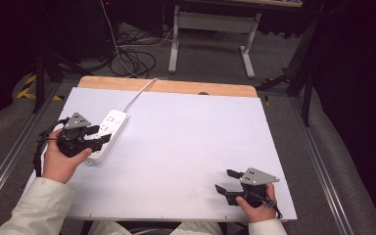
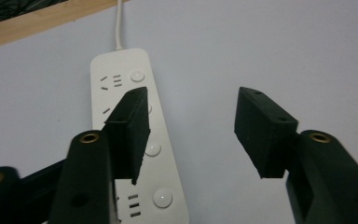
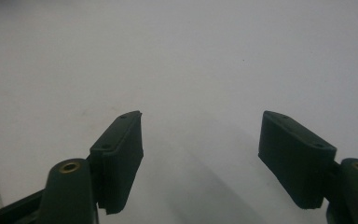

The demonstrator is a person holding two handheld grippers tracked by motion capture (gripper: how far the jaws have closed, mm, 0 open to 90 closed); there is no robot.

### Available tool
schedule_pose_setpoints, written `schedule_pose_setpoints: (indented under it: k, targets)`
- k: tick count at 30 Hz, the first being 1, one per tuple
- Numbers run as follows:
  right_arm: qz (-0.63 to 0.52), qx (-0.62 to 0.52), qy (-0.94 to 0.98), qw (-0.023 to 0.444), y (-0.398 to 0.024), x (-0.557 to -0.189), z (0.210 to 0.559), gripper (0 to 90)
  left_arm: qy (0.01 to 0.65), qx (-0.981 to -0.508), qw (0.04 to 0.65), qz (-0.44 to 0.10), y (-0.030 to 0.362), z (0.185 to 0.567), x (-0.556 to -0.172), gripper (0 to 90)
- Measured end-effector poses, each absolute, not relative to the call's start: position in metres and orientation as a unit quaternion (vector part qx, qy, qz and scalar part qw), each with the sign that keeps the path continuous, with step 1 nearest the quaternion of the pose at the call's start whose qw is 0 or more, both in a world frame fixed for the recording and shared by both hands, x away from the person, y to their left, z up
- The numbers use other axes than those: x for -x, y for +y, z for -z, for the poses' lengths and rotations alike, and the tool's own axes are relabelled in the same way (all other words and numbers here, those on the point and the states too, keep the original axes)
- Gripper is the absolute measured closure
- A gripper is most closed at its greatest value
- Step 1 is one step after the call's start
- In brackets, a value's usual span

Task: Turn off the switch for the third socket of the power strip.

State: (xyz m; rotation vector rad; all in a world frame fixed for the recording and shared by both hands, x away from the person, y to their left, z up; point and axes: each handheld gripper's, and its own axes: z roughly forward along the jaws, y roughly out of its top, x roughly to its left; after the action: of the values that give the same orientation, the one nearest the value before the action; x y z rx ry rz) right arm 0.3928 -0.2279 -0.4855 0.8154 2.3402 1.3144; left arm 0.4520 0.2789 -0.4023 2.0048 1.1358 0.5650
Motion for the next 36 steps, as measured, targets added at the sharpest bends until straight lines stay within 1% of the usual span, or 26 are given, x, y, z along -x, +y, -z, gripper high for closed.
schedule_pose_setpoints:
  k: [2, 3, 4, 5, 6, 7, 8, 13, 23, 31, 36]
  targets:
    - [-0.462, -0.286, 0.823, 0.168, -0.228, -0.393, 0.485, 30.6, 0.449, -0.780, 0.378, -0.217, 0.280, 0.402, -0.453, 60.9]
    - [-0.463, -0.285, 0.822, 0.168, -0.228, -0.393, 0.485, 30.6, 0.454, -0.778, 0.381, -0.211, 0.281, 0.403, -0.455, 71.8]
    - [-0.463, -0.285, 0.822, 0.168, -0.228, -0.393, 0.485, 30.6, 0.459, -0.775, 0.384, -0.204, 0.282, 0.403, -0.456, 71.8]
    - [-0.463, -0.285, 0.823, 0.168, -0.228, -0.393, 0.485, 30.6, 0.461, -0.775, 0.383, -0.202, 0.283, 0.403, -0.456, 79.4]
    - [-0.463, -0.285, 0.823, 0.168, -0.228, -0.393, 0.485, 30.6, 0.463, -0.773, 0.387, -0.197, 0.284, 0.403, -0.457, 79.4]
    - [-0.463, -0.285, 0.822, 0.168, -0.228, -0.392, 0.485, 30.7, 0.465, -0.772, 0.386, -0.195, 0.285, 0.404, -0.458, 82.8]
    - [-0.463, -0.285, 0.822, 0.168, -0.228, -0.392, 0.485, 30.6, 0.465, -0.773, 0.385, -0.195, 0.286, 0.404, -0.459, 89.6]
    - [-0.463, -0.284, 0.823, 0.168, -0.228, -0.392, 0.486, 30.5, 0.470, -0.775, 0.385, -0.172, 0.287, 0.408, -0.465, 90.0]
    - [-0.462, -0.284, 0.823, 0.168, -0.228, -0.392, 0.486, 30.4, 0.479, -0.781, 0.359, -0.177, 0.289, 0.426, -0.483, 90.0]
    - [-0.463, -0.284, 0.823, 0.168, -0.229, -0.392, 0.486, 30.5, 0.469, -0.800, 0.328, -0.180, 0.286, 0.433, -0.488, 90.0]
    - [-0.463, -0.283, 0.823, 0.168, -0.229, -0.392, 0.486, 30.5, 0.474, -0.804, 0.315, -0.172, 0.285, 0.438, -0.490, 90.0]
